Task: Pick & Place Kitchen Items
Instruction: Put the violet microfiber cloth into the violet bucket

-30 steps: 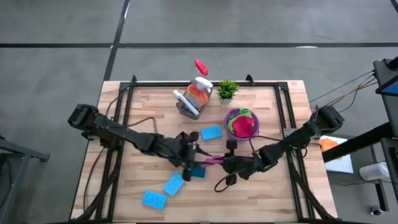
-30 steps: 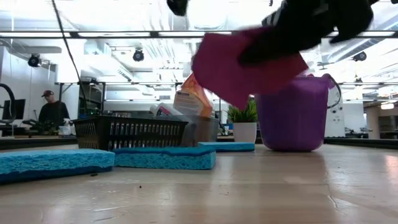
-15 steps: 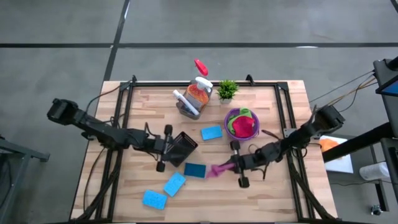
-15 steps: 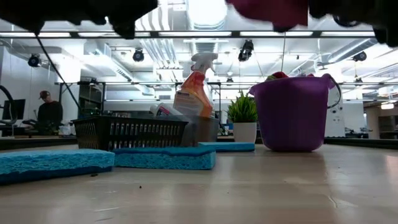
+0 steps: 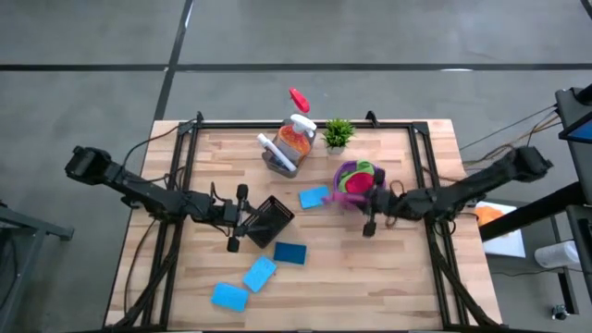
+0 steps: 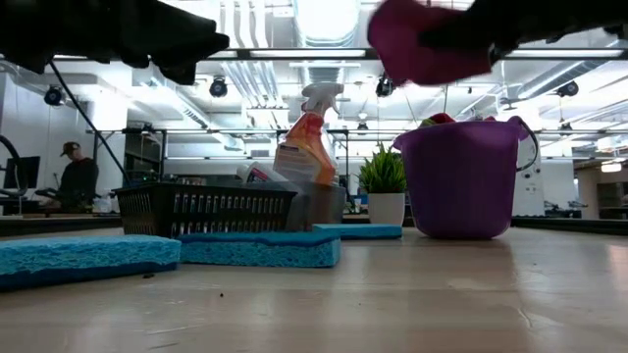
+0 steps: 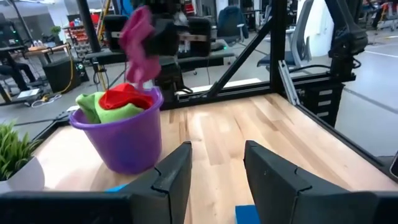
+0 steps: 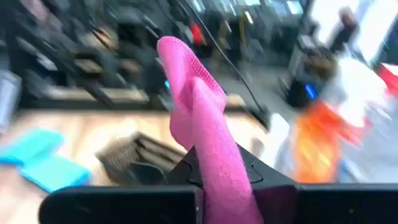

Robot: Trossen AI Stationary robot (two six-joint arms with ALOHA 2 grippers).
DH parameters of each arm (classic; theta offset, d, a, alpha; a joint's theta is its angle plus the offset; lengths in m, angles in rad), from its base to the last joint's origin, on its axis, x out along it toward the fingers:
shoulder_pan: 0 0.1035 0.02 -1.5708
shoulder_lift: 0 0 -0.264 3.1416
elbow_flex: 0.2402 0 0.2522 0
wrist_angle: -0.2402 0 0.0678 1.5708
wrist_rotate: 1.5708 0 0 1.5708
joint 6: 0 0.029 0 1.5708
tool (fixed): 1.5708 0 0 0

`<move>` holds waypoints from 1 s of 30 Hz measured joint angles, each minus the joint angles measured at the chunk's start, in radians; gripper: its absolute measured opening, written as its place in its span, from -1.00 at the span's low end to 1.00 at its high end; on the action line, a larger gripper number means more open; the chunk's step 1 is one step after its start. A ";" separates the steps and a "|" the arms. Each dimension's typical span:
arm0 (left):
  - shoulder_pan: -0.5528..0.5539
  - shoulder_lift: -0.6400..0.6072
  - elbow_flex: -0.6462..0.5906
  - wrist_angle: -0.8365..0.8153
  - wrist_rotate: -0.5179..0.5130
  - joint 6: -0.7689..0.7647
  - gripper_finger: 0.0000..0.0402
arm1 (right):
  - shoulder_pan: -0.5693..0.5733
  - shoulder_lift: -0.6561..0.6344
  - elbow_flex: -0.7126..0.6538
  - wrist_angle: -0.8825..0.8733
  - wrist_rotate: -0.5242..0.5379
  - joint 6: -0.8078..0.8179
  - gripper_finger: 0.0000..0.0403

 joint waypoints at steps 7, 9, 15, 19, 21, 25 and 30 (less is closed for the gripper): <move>0.002 0.000 -0.005 0.000 -0.021 0.003 -0.25 | -0.116 -0.145 0.231 -0.772 0.065 0.274 -0.91; 0.002 0.000 -0.005 0.000 -0.021 0.004 -0.25 | -0.145 -0.137 0.294 -0.916 0.048 0.329 -0.91; 0.006 0.000 -0.005 0.000 -0.022 0.009 -0.25 | -0.238 -0.016 0.407 -1.146 -0.112 0.397 -0.91; 0.006 0.000 -0.006 -0.001 -0.021 0.011 -0.25 | -0.305 0.098 0.446 -1.249 -0.190 0.407 -0.91; 0.006 0.000 -0.007 -0.001 -0.021 0.011 -0.25 | -0.337 0.155 0.459 -1.279 -0.239 0.407 -0.91; 0.006 0.000 -0.010 -0.004 -0.024 0.011 -0.25 | -0.377 0.260 0.467 -1.295 -0.315 0.399 -0.91; 0.006 0.000 -0.010 -0.004 -0.025 0.011 -0.25 | -0.388 0.347 0.468 -1.292 -0.322 0.369 -0.91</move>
